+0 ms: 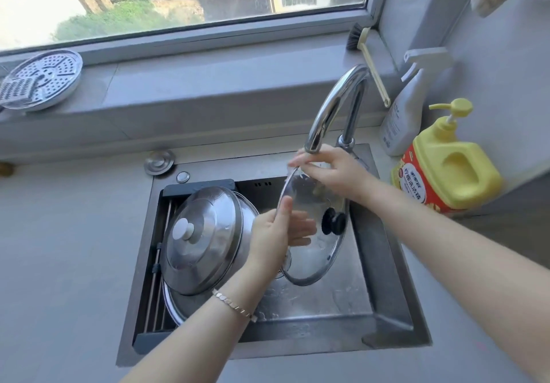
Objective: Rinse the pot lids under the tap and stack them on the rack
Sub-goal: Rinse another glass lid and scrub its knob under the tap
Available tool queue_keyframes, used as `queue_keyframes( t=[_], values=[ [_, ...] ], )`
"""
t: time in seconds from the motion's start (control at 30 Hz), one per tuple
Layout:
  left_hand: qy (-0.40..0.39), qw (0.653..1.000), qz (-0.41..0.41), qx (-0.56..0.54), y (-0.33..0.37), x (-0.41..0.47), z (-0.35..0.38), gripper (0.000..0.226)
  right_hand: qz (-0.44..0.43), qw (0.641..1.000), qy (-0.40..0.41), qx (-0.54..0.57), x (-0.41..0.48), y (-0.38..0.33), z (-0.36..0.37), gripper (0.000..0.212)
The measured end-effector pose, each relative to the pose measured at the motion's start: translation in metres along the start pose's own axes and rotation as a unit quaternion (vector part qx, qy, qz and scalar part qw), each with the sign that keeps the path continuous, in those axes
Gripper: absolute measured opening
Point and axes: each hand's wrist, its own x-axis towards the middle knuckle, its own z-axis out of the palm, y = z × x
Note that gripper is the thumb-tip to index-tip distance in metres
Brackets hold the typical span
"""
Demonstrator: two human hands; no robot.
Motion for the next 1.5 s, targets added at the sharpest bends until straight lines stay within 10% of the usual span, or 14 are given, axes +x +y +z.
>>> queue_keyframes(
  t=[0.1,0.27,0.67,0.9,1.1,1.3,1.5],
  values=[
    [0.049,0.998,-0.022,-0.030,0.015,0.003,0.010,0.059,0.037,0.986,0.164,-0.011,0.006,0.005,0.053,0.040],
    [0.171,0.984,-0.052,-0.014,0.022,0.016,-0.001,0.058,0.001,0.990,0.094,-0.105,-0.030,-0.002,0.109,0.073],
    [0.222,0.968,-0.041,-0.113,0.032,0.018,-0.004,0.050,0.053,0.978,0.082,-0.184,0.022,-0.020,0.088,0.049],
    [0.241,0.961,-0.058,-0.122,0.033,0.021,-0.023,0.048,-0.126,0.968,0.027,-0.214,-0.031,-0.005,0.112,0.057],
    [0.199,0.970,-0.043,-0.135,0.035,0.009,-0.012,0.044,-0.020,0.975,0.043,-0.219,0.024,-0.023,0.091,0.051],
    [0.242,0.955,-0.028,-0.170,0.038,0.019,-0.032,0.050,-0.177,0.951,0.071,-0.243,-0.035,0.001,0.118,0.055],
    [0.243,0.949,-0.024,-0.198,0.038,0.005,-0.036,0.053,0.147,0.980,0.085,-0.101,-0.042,0.039,0.088,0.061]
  ],
)
